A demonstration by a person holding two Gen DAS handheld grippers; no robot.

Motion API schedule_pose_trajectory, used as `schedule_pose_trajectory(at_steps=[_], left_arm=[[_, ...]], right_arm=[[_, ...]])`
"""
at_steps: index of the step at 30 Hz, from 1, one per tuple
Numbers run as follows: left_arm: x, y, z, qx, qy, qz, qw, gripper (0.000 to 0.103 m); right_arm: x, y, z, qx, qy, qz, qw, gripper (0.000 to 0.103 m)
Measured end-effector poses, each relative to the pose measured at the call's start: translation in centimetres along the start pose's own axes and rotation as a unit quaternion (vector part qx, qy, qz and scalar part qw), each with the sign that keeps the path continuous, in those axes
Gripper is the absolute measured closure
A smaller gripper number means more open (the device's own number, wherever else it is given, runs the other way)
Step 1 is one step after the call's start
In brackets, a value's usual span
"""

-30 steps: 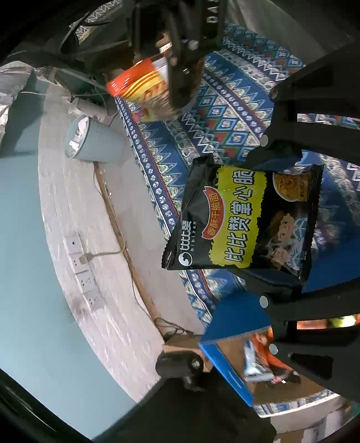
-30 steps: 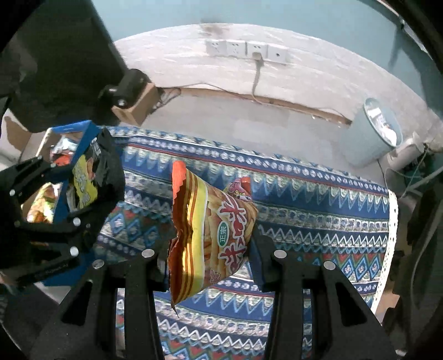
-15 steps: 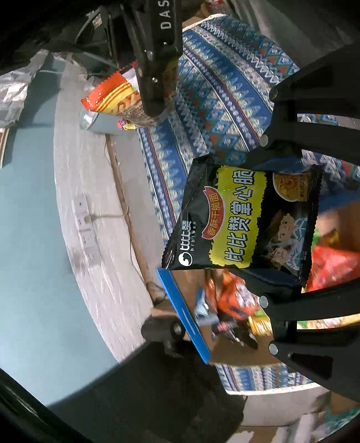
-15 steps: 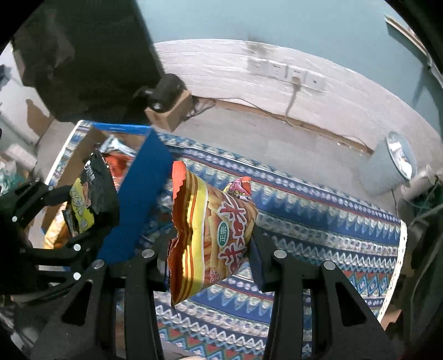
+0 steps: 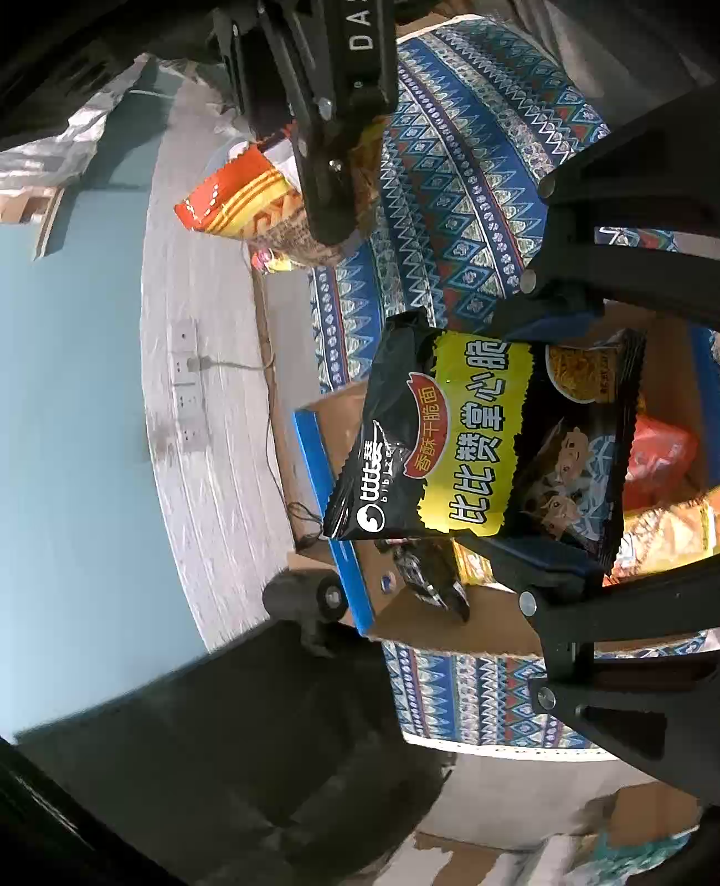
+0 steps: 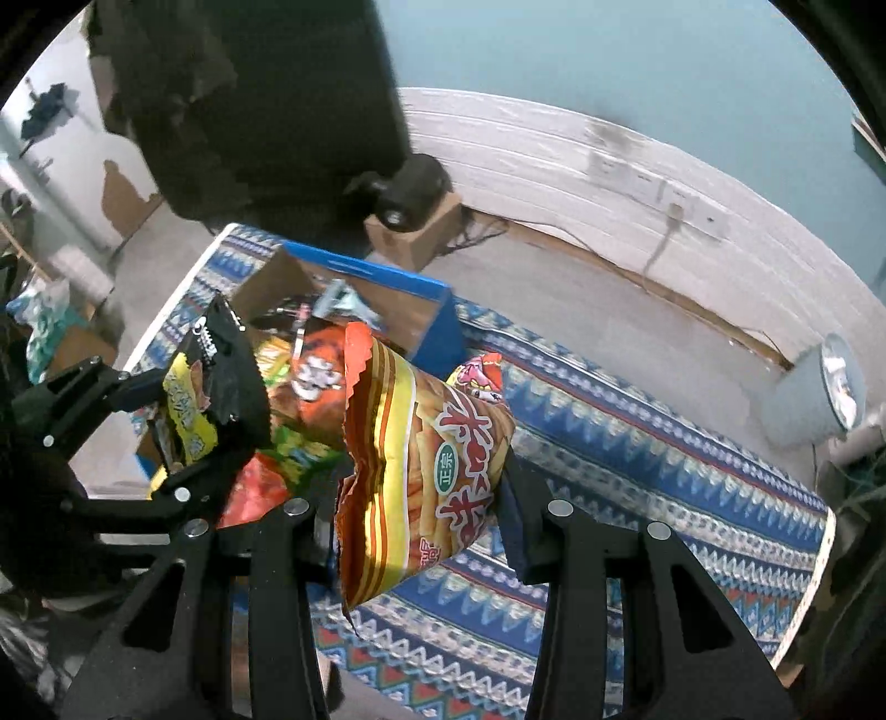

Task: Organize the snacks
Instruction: 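Carry the black bibizan bag with the left tool while the right tool carries the orange bag over the box, then open both tools to drop the black and orange bags into the box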

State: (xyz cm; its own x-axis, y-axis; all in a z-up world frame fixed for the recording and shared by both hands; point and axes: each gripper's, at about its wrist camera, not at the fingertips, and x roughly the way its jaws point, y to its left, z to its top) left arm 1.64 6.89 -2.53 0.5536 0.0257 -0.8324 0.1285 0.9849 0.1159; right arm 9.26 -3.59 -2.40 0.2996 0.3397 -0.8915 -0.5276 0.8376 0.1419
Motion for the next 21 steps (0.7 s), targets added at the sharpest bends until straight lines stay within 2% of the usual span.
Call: schedule_pose_trajectory(at_steps=[8,21], left_arm=[[-0.7,2.6,-0.6,-0.008,-0.019,0.031,0.9993,0.043],[0.5,8.7,-2.1,-0.089,-0.005,0.049,0.9948,0.043]], right_arm=[[1.6,3.7,1.8,-0.028,0.005,0.017,0.999,0.062],[5.7,6.8,4.1,-0.051,0.035,0.026,0.998,0.062]])
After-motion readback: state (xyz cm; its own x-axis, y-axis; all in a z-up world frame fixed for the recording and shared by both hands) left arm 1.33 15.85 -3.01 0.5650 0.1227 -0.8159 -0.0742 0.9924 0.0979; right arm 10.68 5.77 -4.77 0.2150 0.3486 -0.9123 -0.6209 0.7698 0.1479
